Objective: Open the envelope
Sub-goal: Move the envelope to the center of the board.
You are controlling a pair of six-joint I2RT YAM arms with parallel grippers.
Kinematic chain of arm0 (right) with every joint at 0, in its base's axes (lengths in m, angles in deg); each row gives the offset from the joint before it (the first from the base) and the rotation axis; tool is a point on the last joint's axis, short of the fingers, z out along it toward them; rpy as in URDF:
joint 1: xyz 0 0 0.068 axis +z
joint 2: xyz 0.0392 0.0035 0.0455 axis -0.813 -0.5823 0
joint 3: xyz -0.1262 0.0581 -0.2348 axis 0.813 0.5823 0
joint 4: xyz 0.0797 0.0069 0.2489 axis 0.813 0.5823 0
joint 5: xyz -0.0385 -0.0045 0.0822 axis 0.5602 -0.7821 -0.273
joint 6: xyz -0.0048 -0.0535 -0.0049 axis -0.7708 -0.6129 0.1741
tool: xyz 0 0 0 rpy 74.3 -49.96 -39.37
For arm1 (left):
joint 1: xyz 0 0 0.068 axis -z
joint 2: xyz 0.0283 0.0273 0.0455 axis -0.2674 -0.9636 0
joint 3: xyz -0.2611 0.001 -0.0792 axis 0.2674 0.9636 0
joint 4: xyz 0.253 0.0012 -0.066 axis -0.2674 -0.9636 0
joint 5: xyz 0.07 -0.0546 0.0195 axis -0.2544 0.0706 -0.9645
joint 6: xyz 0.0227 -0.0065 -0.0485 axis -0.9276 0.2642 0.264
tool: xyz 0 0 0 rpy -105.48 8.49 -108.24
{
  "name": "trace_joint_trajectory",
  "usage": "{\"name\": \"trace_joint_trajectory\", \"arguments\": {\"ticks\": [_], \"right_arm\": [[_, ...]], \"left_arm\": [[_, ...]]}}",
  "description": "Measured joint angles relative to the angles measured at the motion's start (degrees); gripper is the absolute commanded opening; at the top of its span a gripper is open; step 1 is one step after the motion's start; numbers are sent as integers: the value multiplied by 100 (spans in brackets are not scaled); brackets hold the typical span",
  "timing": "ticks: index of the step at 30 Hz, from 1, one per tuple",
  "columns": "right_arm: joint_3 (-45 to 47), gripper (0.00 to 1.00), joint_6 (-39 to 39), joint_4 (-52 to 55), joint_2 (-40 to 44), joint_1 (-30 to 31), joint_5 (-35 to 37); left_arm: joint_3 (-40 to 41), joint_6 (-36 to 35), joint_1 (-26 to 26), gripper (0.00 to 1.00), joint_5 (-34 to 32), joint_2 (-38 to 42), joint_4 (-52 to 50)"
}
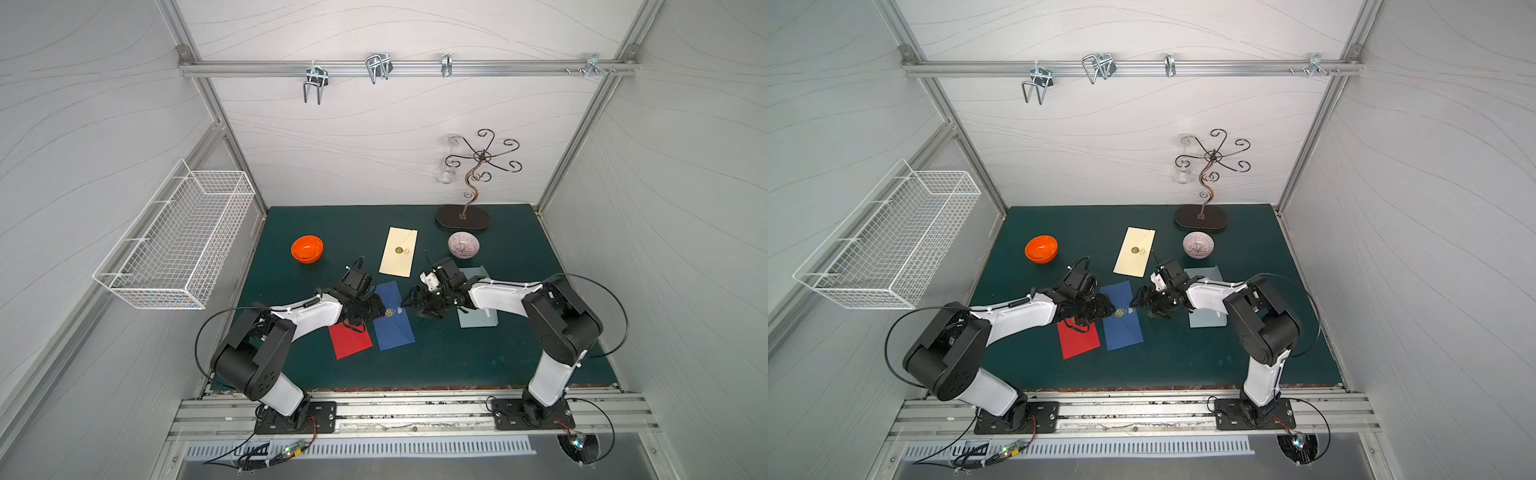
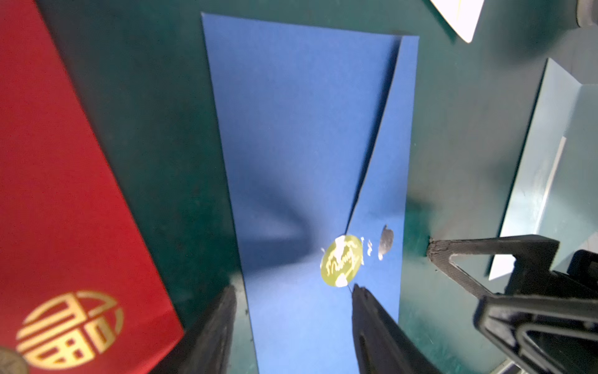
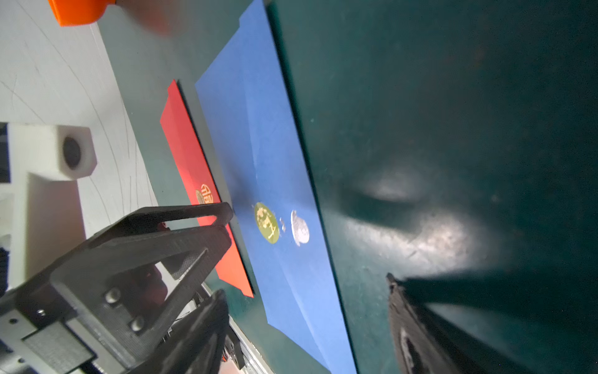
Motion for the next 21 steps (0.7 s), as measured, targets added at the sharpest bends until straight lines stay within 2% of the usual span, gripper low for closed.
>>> {"name": "trace_joint_trajectory", "arguments": {"ticks": [12, 21], "right_arm": [[313, 80, -186, -562, -11, 55, -509], [1700, 80, 68, -935, 1056, 81, -684]], "left_arm": [[332, 26, 0, 62, 695, -68, 997], [426, 114, 522, 62, 1115, -68, 1156]]}}
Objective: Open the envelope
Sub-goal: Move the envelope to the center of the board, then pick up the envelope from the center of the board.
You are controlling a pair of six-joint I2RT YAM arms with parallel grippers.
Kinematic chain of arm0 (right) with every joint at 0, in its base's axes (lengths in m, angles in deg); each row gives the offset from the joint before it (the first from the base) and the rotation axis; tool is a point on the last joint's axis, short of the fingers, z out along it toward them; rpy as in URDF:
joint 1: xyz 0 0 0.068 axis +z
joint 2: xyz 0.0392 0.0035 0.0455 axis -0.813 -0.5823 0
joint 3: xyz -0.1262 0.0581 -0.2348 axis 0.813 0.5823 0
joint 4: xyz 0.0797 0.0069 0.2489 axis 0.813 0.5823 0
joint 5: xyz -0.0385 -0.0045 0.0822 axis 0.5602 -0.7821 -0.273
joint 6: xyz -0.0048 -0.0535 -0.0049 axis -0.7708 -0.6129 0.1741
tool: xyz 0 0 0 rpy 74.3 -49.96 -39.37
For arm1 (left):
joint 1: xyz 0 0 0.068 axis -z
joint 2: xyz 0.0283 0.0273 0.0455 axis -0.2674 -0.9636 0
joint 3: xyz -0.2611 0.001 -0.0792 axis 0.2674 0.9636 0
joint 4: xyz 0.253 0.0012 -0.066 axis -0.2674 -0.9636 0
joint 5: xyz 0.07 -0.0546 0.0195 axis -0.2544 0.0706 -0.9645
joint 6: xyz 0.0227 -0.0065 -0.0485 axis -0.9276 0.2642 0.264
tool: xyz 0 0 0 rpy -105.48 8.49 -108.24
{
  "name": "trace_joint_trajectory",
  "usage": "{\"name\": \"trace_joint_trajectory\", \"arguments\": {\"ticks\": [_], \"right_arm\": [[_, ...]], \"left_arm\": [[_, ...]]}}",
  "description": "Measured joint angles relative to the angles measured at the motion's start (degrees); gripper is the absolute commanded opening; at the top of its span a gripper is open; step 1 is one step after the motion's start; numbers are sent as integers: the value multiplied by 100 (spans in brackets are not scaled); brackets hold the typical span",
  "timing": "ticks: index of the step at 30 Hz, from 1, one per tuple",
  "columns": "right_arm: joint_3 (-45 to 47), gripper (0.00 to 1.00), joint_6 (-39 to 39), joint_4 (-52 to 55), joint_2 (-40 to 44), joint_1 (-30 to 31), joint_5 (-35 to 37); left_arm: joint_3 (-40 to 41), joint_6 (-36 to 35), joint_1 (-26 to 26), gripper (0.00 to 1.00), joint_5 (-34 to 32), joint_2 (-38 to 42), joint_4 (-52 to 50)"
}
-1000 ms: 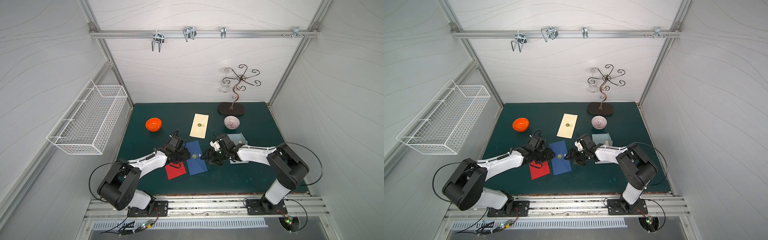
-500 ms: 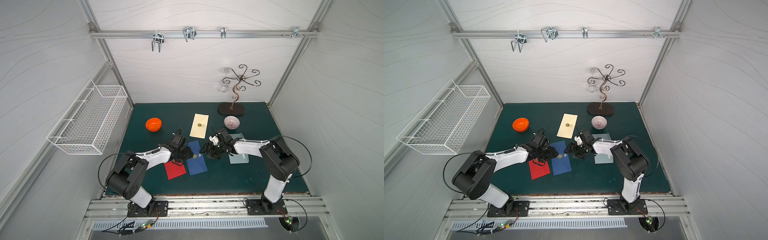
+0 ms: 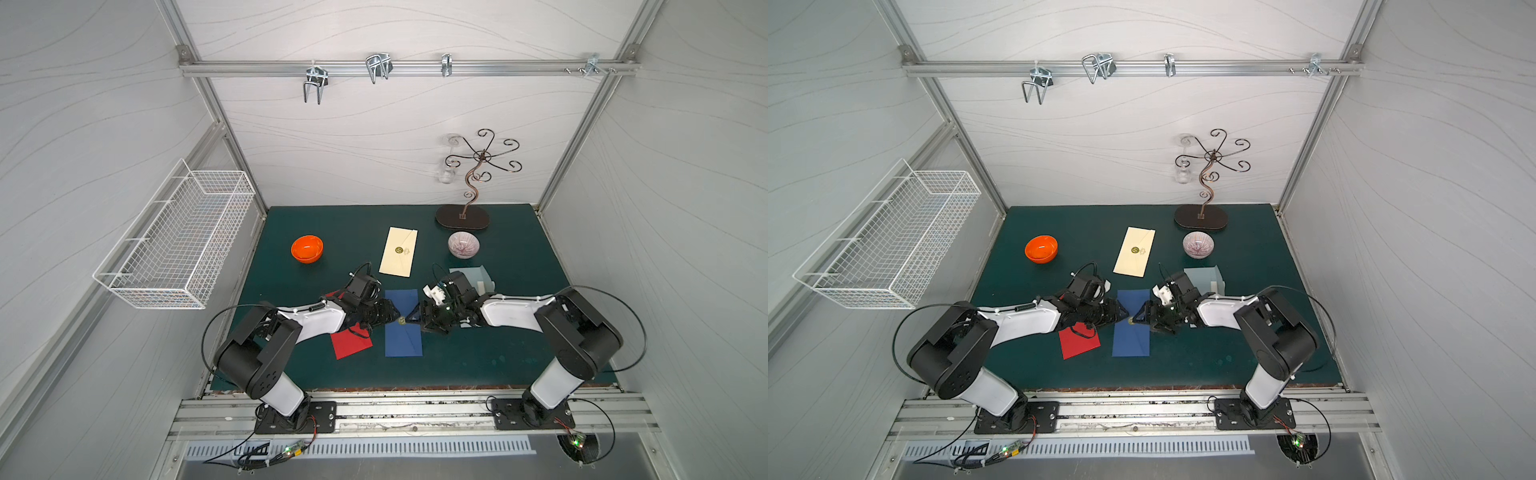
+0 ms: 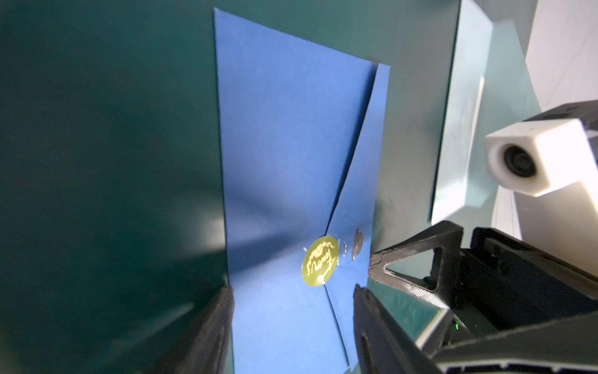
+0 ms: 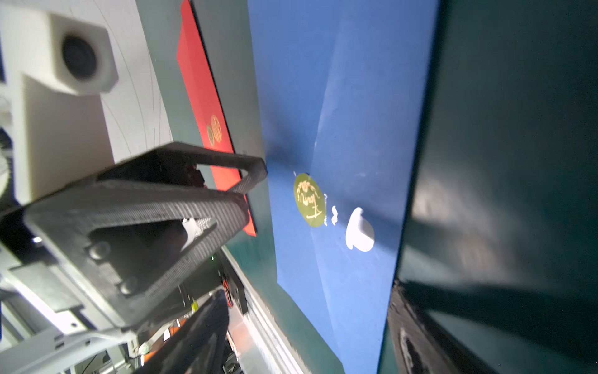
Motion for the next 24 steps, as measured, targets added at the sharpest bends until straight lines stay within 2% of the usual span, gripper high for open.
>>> {"name": "trace_joint_trajectory", "arguments": {"ticks": [6, 11, 16, 24], "right_arm": [[850, 81, 184, 236, 1047, 52, 234], [962, 83, 195, 918, 1895, 61, 896], [1047, 84, 361, 1049, 2736, 70, 1567], [1152, 84, 623, 1073, 2804, 70, 1917]], "left_arm": [[317, 162, 415, 63, 39, 378, -149], [494, 225, 424, 63, -245, 1010, -625], [605, 332, 424, 63, -553, 1569, -619], [1226, 439, 424, 63, -960, 2181, -337]]}}
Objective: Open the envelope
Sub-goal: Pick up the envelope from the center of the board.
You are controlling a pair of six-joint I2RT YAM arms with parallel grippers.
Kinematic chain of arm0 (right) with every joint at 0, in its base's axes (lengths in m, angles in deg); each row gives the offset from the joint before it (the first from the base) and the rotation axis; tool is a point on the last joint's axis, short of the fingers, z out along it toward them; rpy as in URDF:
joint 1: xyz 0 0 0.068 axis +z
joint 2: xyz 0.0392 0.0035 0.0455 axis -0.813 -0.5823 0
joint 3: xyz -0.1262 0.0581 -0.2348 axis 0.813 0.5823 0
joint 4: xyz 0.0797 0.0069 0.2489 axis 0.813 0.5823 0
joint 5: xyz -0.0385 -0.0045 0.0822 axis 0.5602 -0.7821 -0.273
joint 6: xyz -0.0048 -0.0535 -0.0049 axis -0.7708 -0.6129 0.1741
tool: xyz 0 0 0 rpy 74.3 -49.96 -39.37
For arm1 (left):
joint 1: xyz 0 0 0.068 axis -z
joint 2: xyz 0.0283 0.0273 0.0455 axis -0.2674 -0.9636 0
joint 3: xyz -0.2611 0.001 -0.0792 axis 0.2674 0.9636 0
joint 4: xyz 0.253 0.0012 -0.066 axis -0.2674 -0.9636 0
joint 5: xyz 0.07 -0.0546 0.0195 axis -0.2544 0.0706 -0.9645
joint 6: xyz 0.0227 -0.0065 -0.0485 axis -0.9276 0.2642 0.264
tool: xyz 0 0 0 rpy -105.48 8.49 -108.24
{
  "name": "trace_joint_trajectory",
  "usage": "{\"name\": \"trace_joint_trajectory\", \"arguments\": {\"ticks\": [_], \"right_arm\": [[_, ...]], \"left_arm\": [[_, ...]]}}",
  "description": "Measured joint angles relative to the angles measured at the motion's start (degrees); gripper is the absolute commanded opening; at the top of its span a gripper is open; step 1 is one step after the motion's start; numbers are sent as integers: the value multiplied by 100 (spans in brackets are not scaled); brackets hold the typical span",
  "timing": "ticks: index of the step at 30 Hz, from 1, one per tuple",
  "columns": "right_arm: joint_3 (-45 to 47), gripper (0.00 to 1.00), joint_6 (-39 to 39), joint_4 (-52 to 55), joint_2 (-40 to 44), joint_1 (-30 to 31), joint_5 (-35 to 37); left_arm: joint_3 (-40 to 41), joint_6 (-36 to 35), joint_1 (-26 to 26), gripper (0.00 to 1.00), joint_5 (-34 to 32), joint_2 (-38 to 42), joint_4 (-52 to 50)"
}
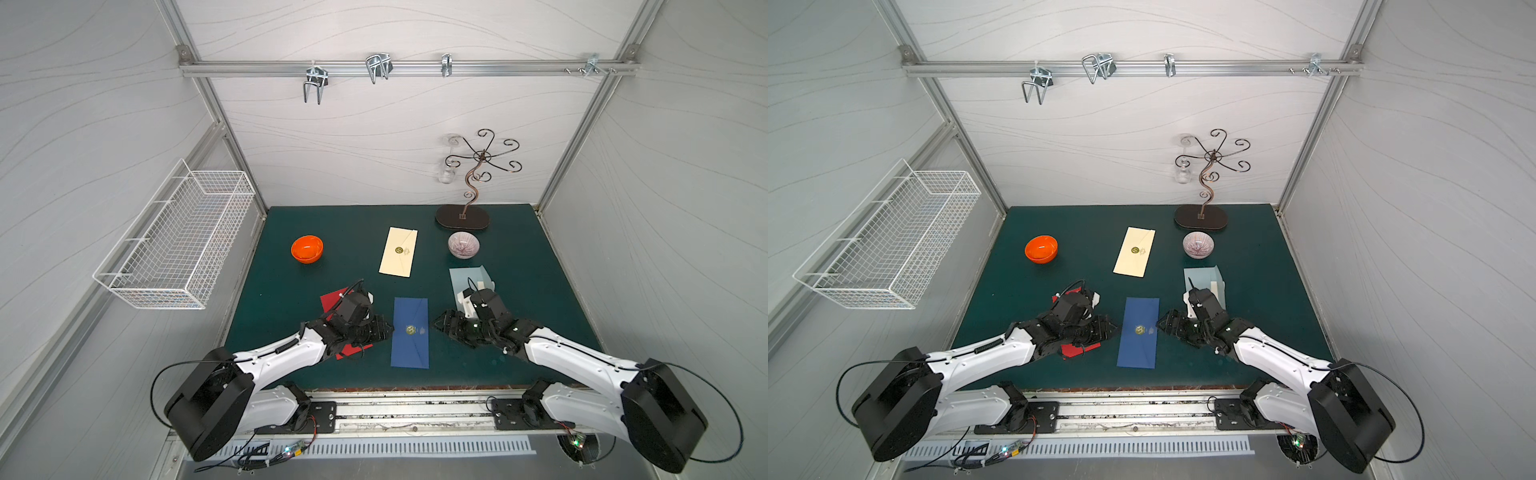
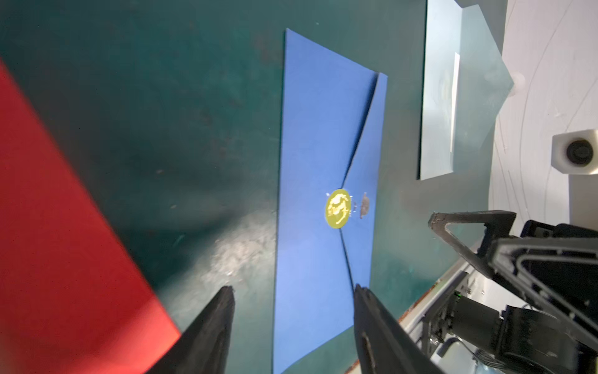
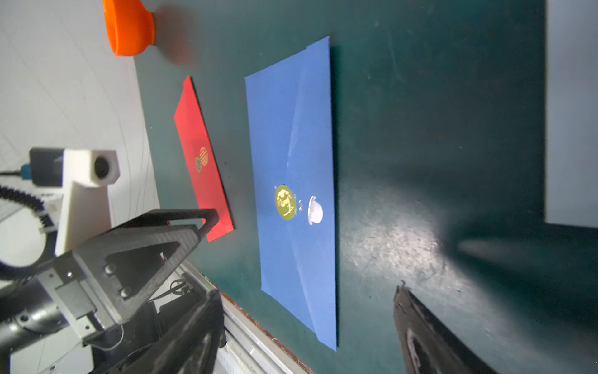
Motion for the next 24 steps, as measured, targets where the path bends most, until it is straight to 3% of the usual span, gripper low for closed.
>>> {"name": "trace_joint_trajectory", "arguments": {"ticks": [8, 21, 23, 24], "right_arm": [[-175, 84, 125, -136, -719, 33, -236], [-302, 83, 286, -192, -920, 188, -238], [-302, 86, 286, -190, -946, 188, -238], [-302, 94, 319, -192, -966, 188, -236]], "left_arm": [[15, -168, 0, 69, -304, 490, -31], [52, -262, -286, 97, -881, 876, -662], [52, -245, -313, 100, -968, 940, -750], [52, -232, -323, 100, -1029, 962, -807]]}}
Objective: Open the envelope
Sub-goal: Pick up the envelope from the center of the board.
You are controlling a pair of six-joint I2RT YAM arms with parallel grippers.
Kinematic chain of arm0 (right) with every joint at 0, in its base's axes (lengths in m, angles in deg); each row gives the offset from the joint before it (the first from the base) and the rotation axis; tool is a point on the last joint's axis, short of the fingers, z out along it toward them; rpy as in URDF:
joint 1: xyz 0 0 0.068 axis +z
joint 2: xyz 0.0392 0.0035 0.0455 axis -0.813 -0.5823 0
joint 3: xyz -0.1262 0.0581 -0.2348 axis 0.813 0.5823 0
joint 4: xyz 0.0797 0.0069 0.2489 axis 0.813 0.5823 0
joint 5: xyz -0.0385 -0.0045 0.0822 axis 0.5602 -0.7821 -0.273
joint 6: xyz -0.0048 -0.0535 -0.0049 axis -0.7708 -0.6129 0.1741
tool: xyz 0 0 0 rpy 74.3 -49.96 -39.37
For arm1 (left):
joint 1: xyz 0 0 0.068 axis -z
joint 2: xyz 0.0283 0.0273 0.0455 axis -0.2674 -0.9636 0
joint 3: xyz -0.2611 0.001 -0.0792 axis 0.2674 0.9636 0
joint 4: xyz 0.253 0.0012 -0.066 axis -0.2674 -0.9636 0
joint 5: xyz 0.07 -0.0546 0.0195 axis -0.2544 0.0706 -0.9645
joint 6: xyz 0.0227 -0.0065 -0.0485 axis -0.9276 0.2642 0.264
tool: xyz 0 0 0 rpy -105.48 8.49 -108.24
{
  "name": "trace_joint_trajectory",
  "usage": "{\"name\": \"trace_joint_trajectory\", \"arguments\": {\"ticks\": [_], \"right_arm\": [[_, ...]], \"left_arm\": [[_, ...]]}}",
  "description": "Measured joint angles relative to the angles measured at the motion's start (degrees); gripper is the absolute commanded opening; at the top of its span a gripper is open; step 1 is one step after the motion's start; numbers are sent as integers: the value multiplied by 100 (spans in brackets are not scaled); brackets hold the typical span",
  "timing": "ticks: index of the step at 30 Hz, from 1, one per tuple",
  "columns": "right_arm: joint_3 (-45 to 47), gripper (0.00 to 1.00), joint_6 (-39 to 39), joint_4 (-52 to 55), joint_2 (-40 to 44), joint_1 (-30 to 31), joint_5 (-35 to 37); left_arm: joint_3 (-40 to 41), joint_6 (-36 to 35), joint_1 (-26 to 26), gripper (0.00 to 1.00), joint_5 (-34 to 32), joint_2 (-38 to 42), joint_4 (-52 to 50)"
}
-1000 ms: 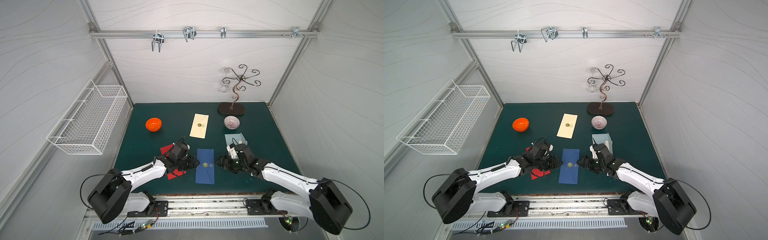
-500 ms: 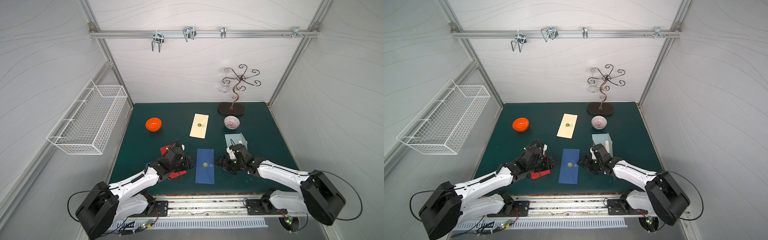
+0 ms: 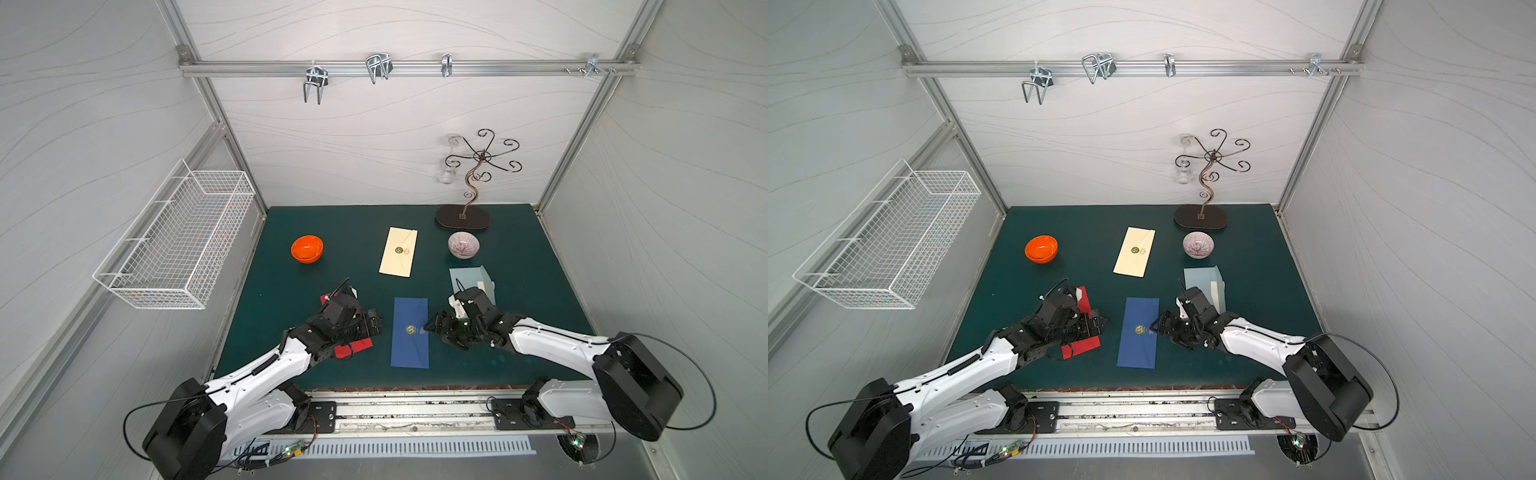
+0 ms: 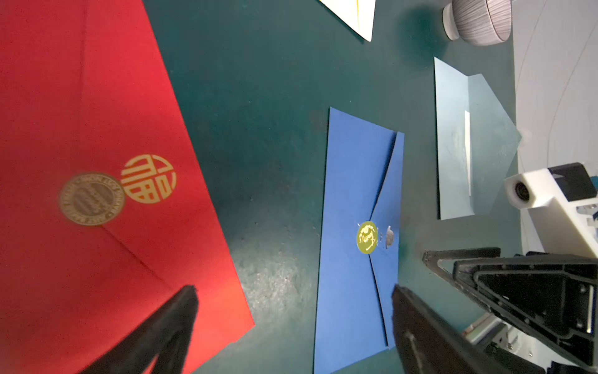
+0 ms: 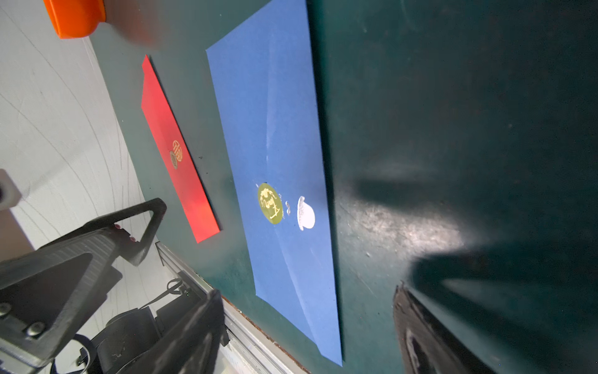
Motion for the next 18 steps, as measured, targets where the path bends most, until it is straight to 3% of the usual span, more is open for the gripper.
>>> {"name": "trace_joint_trajectory", "arguments": {"ticks": [2, 11, 18], "right_arm": [[0, 98, 4, 0, -37, 0, 7], [0, 99, -11, -4, -85, 2, 24], [-13, 98, -42, -229, -234, 2, -105]], "left_arm": [[0, 11, -2, 100, -146, 39, -138], [28, 177, -11, 100, -479, 328, -299], [374, 229, -63, 98, -118, 487, 164]]}}
